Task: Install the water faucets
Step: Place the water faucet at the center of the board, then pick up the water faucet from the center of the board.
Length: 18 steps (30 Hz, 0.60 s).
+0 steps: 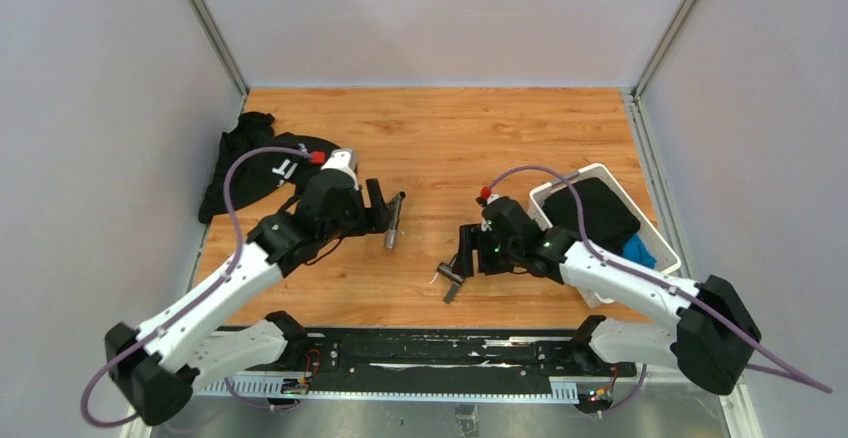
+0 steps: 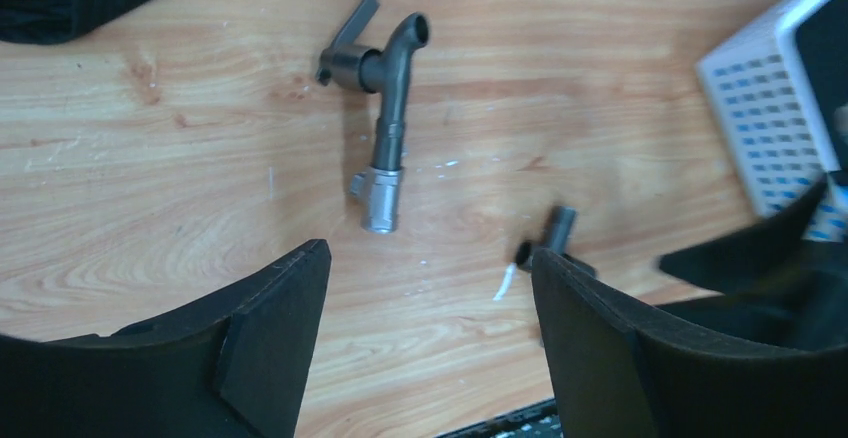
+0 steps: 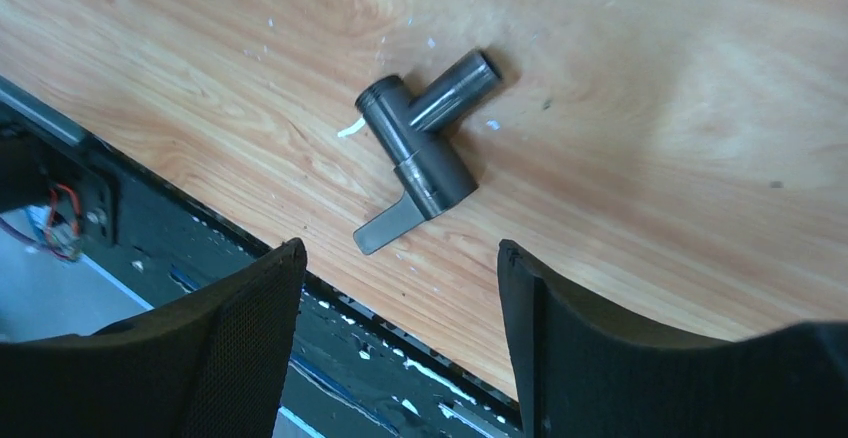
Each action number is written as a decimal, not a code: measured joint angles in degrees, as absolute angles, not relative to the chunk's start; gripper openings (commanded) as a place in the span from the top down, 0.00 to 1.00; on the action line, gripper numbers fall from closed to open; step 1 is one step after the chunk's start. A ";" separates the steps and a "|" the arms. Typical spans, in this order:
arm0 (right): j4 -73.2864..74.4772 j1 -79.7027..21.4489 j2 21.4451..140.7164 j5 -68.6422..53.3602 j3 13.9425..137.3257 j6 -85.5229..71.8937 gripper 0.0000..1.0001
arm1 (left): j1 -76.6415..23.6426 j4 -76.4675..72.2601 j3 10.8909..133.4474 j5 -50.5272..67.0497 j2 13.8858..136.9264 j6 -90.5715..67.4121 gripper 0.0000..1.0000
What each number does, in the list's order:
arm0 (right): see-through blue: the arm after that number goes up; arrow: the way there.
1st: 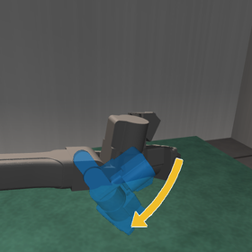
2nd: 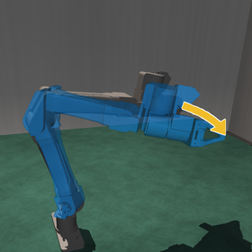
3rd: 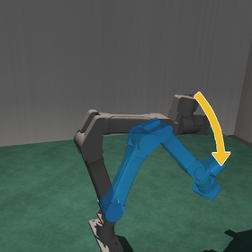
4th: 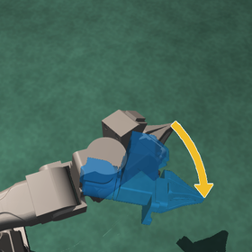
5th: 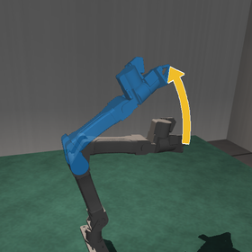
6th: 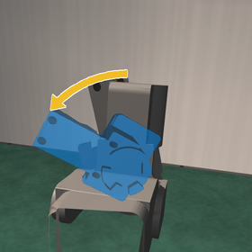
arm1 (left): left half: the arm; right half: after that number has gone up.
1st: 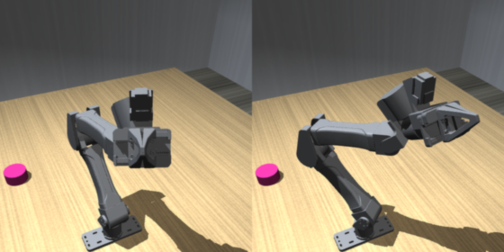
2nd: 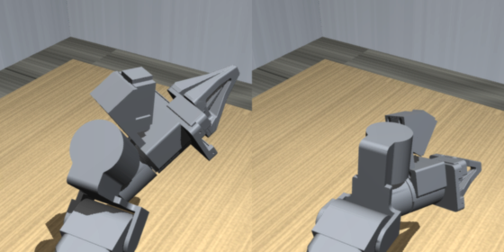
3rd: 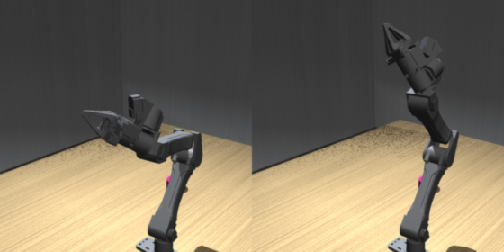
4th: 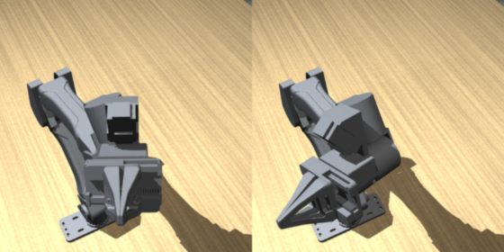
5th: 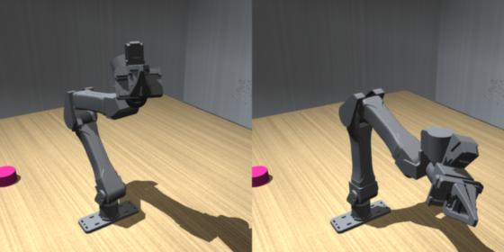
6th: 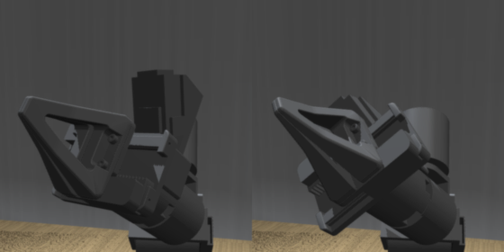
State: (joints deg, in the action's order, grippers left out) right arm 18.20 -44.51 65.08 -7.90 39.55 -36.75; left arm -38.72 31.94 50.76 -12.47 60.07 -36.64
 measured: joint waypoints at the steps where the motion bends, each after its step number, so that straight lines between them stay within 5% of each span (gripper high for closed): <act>1: 17.89 -46.48 66.61 -6.94 39.57 -37.17 0.31 | -38.70 31.86 49.98 -11.99 56.25 -36.91 0.21; 12: 16.34 -54.74 86.02 -2.00 44.99 -39.90 0.41 | -38.72 31.51 43.81 -5.32 43.35 -40.38 0.18; 18: 19.64 -54.70 89.32 3.49 48.75 -37.45 0.37 | -38.72 32.23 42.61 -4.08 43.42 -41.25 0.17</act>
State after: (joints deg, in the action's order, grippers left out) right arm 19.64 -54.70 89.32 3.49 48.75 -37.45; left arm -38.72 32.23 42.61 -4.08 43.42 -41.25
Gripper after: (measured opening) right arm 0.621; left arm 0.823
